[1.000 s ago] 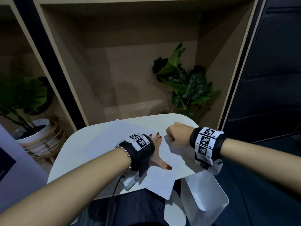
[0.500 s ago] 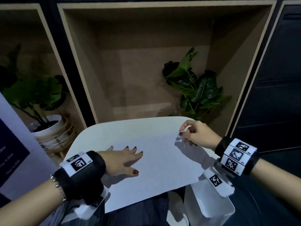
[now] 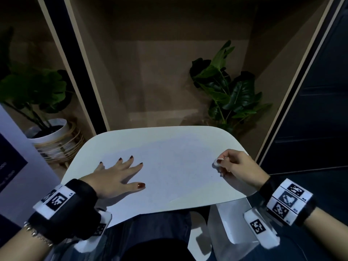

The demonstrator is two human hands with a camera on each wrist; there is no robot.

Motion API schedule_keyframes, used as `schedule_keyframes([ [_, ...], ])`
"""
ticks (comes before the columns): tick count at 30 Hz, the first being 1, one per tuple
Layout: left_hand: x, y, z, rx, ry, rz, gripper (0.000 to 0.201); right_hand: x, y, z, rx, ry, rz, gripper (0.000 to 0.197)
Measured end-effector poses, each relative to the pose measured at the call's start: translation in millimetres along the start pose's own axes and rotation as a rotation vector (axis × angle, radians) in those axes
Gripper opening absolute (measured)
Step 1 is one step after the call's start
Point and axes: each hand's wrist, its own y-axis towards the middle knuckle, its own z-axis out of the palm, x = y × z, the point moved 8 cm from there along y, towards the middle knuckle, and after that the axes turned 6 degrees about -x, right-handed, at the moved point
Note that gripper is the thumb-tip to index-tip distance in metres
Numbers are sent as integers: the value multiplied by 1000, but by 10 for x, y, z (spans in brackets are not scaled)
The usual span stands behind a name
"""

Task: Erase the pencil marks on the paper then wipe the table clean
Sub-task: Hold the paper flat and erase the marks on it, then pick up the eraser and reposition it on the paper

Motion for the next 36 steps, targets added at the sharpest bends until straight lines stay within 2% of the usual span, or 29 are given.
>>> schedule_keyframes([
  [2,-11,-13,4,9,5,1,102,-27,-7,60,5,45,3,10],
  [4,-76,-48,13,20,-2,38,108,-29,-14,100,-14,87,-8,10],
  [8,-330,-163,-36,7,-87,168,99,20,-59,129,-46,6,-81,15],
  [11,-499,-139,-80,-32,-127,243,84,55,-74,168,-26,-33,-112,18],
  [14,-557,-80,-28,-29,-133,269,72,30,-59,203,-25,1,-89,14],
  [19,-546,-42,26,-71,-62,266,67,87,-86,256,-28,88,-75,12],
  [22,-547,-42,3,-97,-46,263,65,208,-129,265,-16,-120,-152,13],
  [25,-542,-53,3,-108,-11,256,65,317,-120,152,-94,-391,-239,16],
  [29,-502,-77,4,-123,39,229,66,158,67,-178,-221,-521,-153,20],
  [32,-496,-81,17,-125,52,217,67,-32,156,-322,-219,-535,-36,23],
  [36,-516,-80,58,-134,83,212,69,-104,207,-398,-256,-499,4,21],
])
